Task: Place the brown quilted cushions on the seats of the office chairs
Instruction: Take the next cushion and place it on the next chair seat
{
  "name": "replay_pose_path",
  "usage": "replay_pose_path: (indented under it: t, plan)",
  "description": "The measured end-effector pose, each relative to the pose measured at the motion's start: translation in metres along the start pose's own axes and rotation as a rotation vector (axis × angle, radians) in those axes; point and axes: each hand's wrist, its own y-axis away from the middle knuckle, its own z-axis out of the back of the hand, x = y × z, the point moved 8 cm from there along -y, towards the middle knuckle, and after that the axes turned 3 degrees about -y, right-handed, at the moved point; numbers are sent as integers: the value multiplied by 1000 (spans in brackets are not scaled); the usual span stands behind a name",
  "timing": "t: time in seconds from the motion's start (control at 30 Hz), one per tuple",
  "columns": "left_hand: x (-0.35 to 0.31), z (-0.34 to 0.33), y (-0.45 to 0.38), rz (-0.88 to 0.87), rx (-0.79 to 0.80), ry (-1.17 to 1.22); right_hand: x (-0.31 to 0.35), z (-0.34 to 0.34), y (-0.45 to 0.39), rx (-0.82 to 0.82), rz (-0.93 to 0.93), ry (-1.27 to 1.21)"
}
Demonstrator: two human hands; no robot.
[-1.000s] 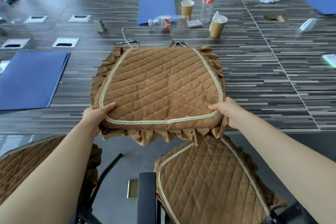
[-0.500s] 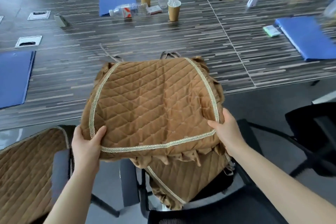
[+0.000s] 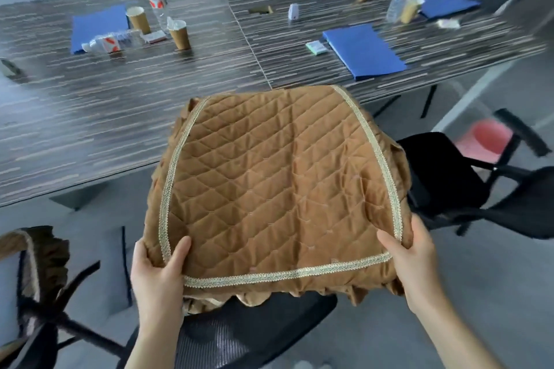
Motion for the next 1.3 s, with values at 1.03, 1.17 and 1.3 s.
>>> replay_pose_path:
  t: [1.03,1.17,1.3]
  plan:
    - [-139,-559,284,-186,659,-159,-120,515,-94,-750,-128,-354]
    - [-155,-615,300,-202,652,-190,-109,552,-135,-751,-96,-330]
    - [-162,-655,316,-195,598,-223,-109,587,-176,-733,-68,-304]
